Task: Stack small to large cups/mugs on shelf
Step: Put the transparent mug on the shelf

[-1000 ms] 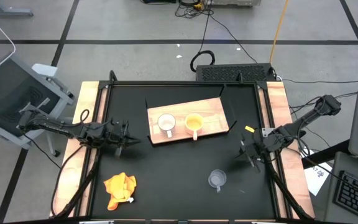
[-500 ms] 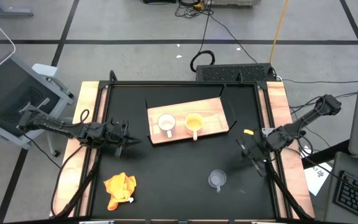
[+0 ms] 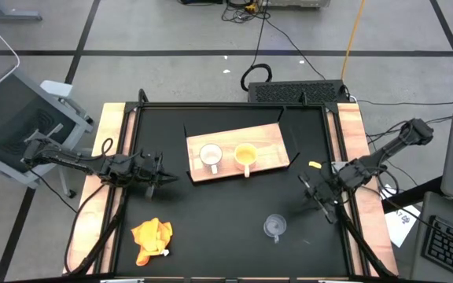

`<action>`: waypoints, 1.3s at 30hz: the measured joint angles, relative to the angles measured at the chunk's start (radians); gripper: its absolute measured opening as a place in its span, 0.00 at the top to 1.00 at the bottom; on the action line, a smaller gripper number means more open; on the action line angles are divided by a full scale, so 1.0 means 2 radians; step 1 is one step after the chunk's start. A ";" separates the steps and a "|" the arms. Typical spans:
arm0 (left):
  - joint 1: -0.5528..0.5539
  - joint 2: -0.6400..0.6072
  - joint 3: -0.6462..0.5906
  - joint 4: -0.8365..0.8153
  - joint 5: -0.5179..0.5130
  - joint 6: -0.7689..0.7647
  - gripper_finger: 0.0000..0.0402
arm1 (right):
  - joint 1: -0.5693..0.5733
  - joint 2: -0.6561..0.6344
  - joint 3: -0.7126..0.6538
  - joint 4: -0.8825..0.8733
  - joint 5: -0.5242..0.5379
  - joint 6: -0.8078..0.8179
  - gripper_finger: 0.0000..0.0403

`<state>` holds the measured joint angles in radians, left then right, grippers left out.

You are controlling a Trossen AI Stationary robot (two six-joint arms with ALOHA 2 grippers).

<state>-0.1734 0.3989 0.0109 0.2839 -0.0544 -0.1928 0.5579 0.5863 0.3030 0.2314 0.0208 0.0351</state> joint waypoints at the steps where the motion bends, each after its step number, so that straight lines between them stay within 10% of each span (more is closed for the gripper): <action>1: 0.000 0.000 0.000 -0.001 0.000 0.000 0.98 | 0.000 0.009 0.009 -0.007 0.000 -0.005 1.00; 39: 0.000 0.000 0.000 -0.022 0.000 0.003 0.98 | -0.021 0.317 0.402 -0.456 0.054 0.076 1.00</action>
<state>-0.1734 0.3992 0.0109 0.2405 -0.0544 -0.1867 0.5159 1.2204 1.1069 -0.6804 0.1295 0.1868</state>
